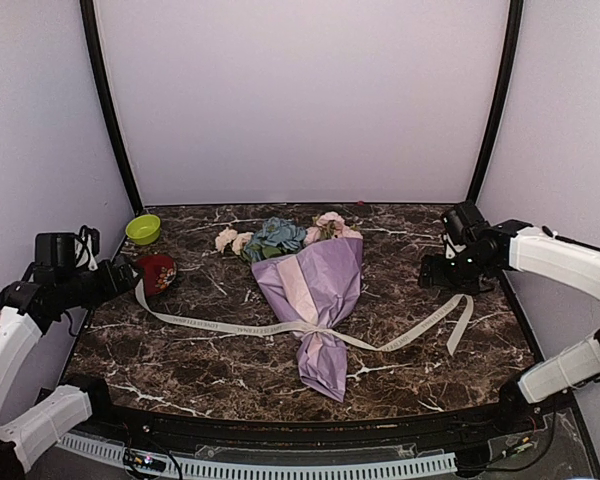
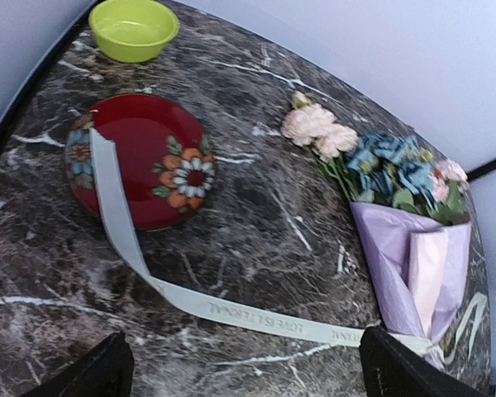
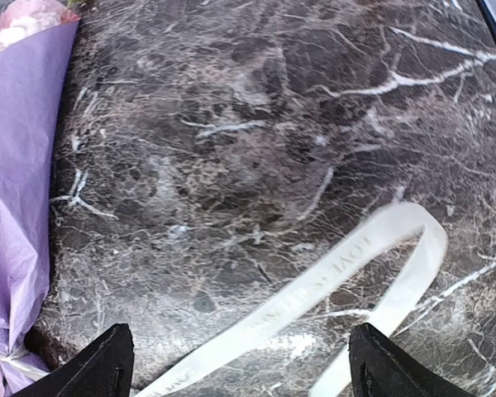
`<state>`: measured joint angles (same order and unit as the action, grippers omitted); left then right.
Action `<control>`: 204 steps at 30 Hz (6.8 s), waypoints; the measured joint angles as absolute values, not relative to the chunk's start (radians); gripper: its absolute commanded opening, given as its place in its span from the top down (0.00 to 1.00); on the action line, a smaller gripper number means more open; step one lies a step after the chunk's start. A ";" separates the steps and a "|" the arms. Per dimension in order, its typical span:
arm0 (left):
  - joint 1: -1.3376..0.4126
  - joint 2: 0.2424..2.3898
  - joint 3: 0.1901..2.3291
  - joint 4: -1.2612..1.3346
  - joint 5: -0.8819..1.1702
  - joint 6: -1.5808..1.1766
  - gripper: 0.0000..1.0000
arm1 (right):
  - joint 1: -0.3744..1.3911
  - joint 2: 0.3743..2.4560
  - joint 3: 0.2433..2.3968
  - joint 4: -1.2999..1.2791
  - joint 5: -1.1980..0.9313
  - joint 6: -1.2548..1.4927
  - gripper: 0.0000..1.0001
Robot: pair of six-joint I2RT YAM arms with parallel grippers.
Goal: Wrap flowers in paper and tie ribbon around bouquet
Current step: Tie the ribbon around the folded bouquet, then cross the half-tied ribbon over the folded bouquet.
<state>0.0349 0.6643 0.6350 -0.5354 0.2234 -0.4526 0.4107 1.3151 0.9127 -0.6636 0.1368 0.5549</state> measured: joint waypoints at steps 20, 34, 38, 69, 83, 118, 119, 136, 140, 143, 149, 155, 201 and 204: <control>-0.783 1.499 0.764 -0.189 0.202 0.163 0.06 | 0.570 1.420 0.982 -0.648 -0.026 0.513 0.14; -0.801 1.736 0.848 0.025 0.111 0.256 0.91 | 0.580 1.472 0.973 -0.600 -0.082 0.487 0.16; -0.805 1.735 0.829 0.061 0.110 0.261 1.00 | 0.581 1.472 0.968 -0.591 -0.093 0.483 0.16; -0.883 1.440 0.729 0.333 0.241 0.117 1.00 | 0.760 1.778 0.971 0.344 -0.794 0.559 0.54; -0.886 1.459 0.725 0.368 0.223 0.107 1.00 | 0.805 1.824 1.000 0.406 -0.927 0.577 0.77; -0.896 1.649 0.598 0.613 -0.036 0.087 0.82 | 0.804 1.763 0.991 0.291 -0.932 0.476 1.00; -0.896 1.654 0.608 0.611 -0.022 0.093 0.88 | 0.804 1.763 0.991 0.291 -0.932 0.476 1.00; -0.956 1.605 0.663 0.621 0.094 0.106 1.00 | 0.804 1.762 0.981 0.295 -0.916 0.480 0.80; -0.961 1.605 0.670 0.620 0.119 0.116 1.00 | 0.804 1.762 0.981 0.313 -0.915 0.495 0.96; -0.964 1.605 0.671 0.620 0.135 0.128 0.83 | 0.804 1.762 0.981 0.318 -0.915 0.501 1.00; -0.969 1.604 0.666 0.628 0.170 0.166 0.53 | 0.804 1.760 0.981 0.321 -0.904 0.499 1.00; -0.969 1.607 0.668 0.631 0.201 0.152 0.49 | 0.804 1.757 0.974 0.321 -0.896 0.504 1.00; -1.002 1.713 0.686 0.757 0.190 0.113 1.00 | 0.074 1.230 0.692 -0.540 0.157 0.516 0.22; -1.006 1.713 0.686 0.751 0.188 0.121 1.00 | 0.057 1.289 0.671 -0.552 0.150 0.502 0.27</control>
<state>-1.0061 1.7126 0.6861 0.7509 0.1883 0.1207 0.0570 1.2888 0.6712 -0.5522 0.1501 0.5018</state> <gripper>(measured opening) 0.006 0.774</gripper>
